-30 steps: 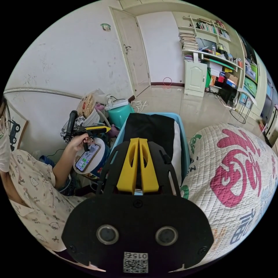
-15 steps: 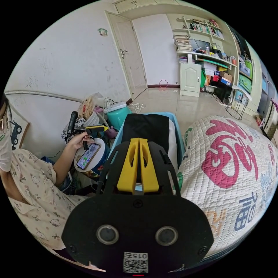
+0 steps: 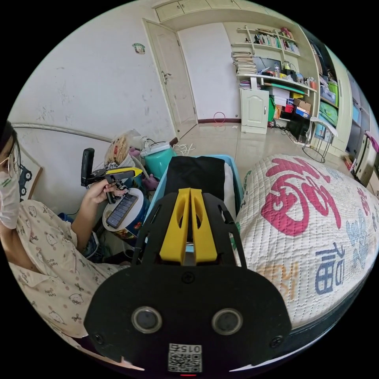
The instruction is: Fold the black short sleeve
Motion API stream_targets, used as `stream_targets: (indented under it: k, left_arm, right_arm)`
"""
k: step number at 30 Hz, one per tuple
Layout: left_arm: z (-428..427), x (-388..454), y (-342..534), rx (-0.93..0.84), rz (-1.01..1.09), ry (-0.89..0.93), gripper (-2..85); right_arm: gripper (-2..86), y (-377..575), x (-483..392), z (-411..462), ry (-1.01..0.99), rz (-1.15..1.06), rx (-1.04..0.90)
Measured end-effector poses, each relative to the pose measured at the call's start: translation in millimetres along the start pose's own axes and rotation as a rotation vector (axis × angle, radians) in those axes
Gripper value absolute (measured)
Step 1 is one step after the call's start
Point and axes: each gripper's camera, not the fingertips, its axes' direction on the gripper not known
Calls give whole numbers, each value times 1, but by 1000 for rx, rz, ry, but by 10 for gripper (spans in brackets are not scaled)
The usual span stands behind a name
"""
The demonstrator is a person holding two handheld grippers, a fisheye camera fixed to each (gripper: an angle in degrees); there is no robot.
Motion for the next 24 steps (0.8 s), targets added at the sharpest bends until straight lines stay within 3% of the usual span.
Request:
stream_targets:
  k: [5,9,12,17,20,24]
  left_arm:
    - [89,99,-62,89,112,325,-9]
    - [141,194,-105,130,277,464,-9]
    - [178,273,-135,168,412,550,-8]
    - [244,386,-174,186,532,710,-6]
    - [284,437,-195,160,570,768,2]
    - [333,498,-223,108,611,831,35]
  right_arm:
    - [-6,-27,-59,-47,6,-24,110]
    - [-6,-29,-113,-106,130,-54,212]
    - [-6,-26,-164,-157,314,-76,265]
    - [-9,-16,-264,-228,947,-5,427]
    - [-9,-20,-302,-260,1106,141,490]
    - [-7,-27,-339,-285,1121,287,642]
